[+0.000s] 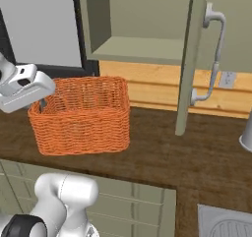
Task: Open the cabinet, pick up the bread from the cabinet and place it in the basket. Then move the basket to the dining counter.
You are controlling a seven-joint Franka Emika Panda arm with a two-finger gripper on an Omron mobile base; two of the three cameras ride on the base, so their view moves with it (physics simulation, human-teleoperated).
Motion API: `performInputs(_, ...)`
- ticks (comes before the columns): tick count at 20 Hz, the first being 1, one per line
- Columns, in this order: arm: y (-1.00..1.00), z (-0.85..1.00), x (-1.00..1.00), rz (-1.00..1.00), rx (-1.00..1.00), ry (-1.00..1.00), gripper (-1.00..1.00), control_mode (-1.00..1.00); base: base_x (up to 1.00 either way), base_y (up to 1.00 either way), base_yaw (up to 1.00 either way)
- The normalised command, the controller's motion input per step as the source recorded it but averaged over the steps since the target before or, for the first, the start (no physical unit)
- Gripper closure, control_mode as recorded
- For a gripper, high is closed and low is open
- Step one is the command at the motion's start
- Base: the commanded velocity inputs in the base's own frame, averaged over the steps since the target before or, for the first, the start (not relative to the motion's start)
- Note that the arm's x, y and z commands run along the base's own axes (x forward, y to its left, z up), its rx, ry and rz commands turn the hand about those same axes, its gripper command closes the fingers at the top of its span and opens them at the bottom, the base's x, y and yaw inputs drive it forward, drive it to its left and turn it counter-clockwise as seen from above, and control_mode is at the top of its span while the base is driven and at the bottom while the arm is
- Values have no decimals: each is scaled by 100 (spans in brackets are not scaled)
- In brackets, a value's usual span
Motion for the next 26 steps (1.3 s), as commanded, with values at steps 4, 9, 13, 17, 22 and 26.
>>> performInputs(4,0,0,0,0,0,0,100,100,0,69,37)
performInputs(9,0,0,0,0,0,0,100,100,-1,48,45)
performInputs(13,0,0,0,0,0,0,100,100,-7,39,44)
performInputs(17,0,0,0,0,0,0,100,100,-12,29,42)
performInputs(22,0,0,0,0,0,0,100,100,-18,20,40)
performInputs(26,0,0,0,0,0,0,100,100,-12,14,30)
